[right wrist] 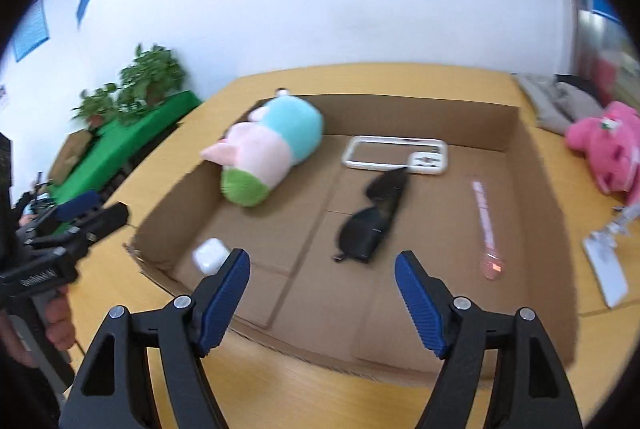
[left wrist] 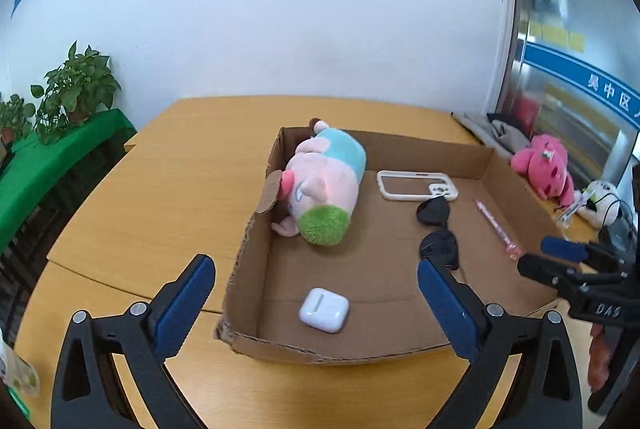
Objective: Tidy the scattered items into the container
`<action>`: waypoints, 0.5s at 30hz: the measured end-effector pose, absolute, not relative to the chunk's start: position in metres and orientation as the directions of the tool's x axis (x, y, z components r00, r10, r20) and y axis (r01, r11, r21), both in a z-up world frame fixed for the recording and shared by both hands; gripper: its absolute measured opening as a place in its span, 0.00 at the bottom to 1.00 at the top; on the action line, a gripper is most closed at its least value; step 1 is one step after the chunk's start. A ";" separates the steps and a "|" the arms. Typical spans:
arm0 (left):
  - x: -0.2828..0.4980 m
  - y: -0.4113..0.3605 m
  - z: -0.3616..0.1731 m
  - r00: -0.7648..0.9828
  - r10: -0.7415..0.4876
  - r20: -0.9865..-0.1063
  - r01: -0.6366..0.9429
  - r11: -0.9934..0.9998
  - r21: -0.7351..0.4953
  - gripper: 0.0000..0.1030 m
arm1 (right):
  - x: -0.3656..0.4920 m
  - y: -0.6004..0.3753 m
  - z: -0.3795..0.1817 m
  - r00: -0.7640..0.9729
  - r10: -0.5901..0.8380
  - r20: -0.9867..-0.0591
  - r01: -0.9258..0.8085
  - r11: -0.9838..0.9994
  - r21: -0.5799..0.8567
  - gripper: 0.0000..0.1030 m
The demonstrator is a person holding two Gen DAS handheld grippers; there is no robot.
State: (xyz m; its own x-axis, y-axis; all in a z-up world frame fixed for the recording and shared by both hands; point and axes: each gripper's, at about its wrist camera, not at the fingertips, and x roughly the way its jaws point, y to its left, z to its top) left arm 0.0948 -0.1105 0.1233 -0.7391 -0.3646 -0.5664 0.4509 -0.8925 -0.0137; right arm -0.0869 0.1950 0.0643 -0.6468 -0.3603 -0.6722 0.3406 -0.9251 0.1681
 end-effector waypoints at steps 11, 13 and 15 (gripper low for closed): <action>0.071 -0.056 0.110 -0.728 -0.408 -0.551 0.431 -0.897 0.095 1.00 | -0.065 0.219 0.042 -0.640 -0.259 -0.723 0.242 -0.961 0.130 0.73; 0.069 -0.053 0.105 -0.721 -0.423 -0.549 0.441 -0.891 0.107 1.00 | -0.062 0.220 0.039 -0.644 -0.243 -0.725 0.237 -0.965 0.113 0.73; 0.068 -0.051 0.101 -0.718 -0.428 -0.549 0.447 -0.888 0.108 1.00 | -0.063 0.222 0.036 -0.643 -0.232 -0.729 0.230 -0.968 0.106 0.73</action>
State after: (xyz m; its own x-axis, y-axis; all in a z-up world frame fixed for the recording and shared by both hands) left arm 0.0680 -0.0512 0.1015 -0.7183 -0.4278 -0.5486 0.4466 -0.8882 0.1080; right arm -0.0628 0.2218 0.0355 -0.6435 -0.2325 -0.7293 0.2297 -0.9675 0.1058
